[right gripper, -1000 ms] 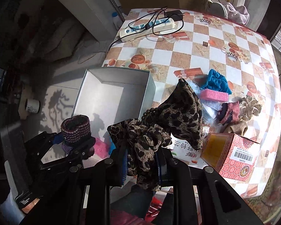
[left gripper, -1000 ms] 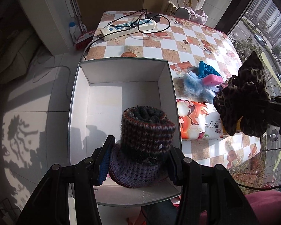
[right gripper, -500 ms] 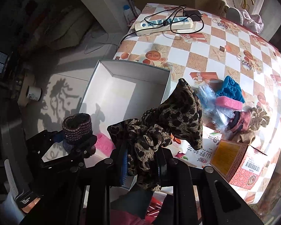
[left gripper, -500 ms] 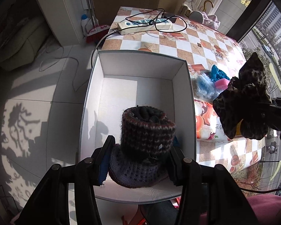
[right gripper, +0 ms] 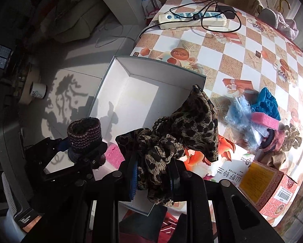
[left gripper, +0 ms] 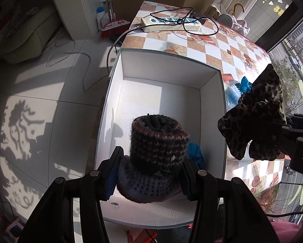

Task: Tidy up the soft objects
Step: 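Open the left tool to drop the hat while the right tool releases the scrunchie into the box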

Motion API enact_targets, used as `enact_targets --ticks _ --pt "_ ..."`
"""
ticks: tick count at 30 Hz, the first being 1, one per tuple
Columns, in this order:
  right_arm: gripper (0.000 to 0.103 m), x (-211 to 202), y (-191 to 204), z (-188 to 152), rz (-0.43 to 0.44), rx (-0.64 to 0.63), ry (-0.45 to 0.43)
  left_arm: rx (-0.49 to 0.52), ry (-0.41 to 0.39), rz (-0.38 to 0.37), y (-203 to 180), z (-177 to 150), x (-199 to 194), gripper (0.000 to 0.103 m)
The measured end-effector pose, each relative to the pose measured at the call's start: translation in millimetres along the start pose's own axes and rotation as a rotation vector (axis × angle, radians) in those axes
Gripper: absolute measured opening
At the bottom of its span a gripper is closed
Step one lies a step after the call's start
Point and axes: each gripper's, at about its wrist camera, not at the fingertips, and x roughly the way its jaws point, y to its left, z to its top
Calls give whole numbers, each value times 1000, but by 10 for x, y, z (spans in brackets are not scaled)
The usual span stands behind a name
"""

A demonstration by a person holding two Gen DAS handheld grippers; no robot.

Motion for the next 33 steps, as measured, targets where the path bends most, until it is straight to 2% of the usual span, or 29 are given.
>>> enact_targets --ticks 13,16,18,20,21,22,23,24,25,27,30,31,33 --pt "25 168 -32 344 -18 9 14 -6 -9 13 -45 246 150 57" --pt "25 180 -26 360 -21 2 15 2 -12 19 -57 248 159 65" --pt "25 188 -17 369 -20 -6 18 5 -16 20 -69 246 157 81" --pt "26 192 -5 375 -22 -16 22 1 -13 29 -75 244 161 83" --pt "35 191 1 376 -26 -22 23 -3 5 28 -74 251 182 83" --pt "55 185 7 378 -30 -25 21 -10 33 22 -70 256 217 83" --pt "67 169 7 377 -31 -25 11 -20 48 13 -60 255 241 83" --pt "83 141 4 378 -39 -24 -6 -35 53 -2 -44 250 254 85" --pt "85 118 2 381 -50 -26 -17 -46 50 -6 -36 245 257 86" --pt "85 106 -1 393 -45 -30 -7 -62 51 5 -21 231 259 97" --pt "85 88 -37 400 -52 -11 -4 -82 3 -7 9 222 193 98" --pt "85 79 -47 401 -54 -5 -8 -89 -8 -13 21 223 170 103" --pt "85 72 -68 399 -53 5 -6 -97 -24 -29 35 233 144 103"
